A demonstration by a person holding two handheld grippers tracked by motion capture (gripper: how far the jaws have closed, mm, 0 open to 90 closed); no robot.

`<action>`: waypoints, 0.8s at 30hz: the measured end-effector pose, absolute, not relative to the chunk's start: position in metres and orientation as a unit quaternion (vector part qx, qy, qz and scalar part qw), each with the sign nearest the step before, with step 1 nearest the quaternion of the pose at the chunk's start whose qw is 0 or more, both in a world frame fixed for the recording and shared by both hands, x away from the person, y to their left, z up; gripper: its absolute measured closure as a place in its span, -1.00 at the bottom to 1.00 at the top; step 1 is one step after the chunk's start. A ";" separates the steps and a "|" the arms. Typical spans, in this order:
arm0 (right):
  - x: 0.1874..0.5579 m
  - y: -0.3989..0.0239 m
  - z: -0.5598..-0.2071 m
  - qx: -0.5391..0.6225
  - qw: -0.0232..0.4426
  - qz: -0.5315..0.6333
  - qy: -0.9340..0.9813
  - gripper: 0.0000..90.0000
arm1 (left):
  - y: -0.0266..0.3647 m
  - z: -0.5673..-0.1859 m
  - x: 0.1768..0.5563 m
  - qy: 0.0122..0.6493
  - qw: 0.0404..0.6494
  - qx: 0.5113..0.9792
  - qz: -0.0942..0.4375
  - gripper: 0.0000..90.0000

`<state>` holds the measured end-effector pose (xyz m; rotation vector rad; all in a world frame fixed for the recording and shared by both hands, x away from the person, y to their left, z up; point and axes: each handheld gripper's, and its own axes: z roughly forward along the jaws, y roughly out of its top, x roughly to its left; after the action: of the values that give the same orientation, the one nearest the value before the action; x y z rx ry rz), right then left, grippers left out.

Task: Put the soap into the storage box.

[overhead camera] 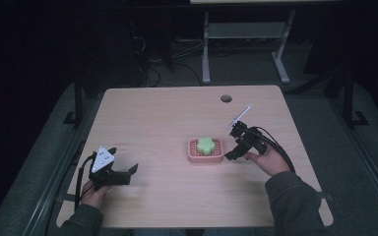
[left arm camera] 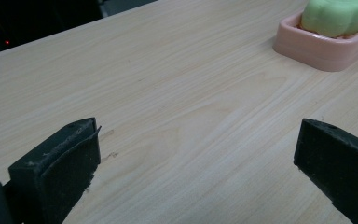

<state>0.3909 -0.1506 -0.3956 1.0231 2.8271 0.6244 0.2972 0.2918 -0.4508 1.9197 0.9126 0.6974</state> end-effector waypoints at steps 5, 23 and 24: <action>0.387 -0.159 -0.399 0.340 0.030 0.202 0.918 -0.48 | 0.291 -0.451 0.297 0.368 0.438 0.771 0.280 -1.00; 0.368 -0.181 -0.406 0.350 0.032 0.211 0.912 -0.50 | 0.291 -0.451 0.297 0.366 0.434 0.775 0.278 -1.00; 0.367 -0.182 -0.406 0.352 0.031 0.211 0.911 -0.50 | 0.291 -0.452 0.297 0.366 0.435 0.774 0.278 -1.00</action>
<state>0.3669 -0.1818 -0.4063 1.0836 2.8091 0.6513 0.2974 0.2908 -0.4515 1.9281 0.9122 0.6922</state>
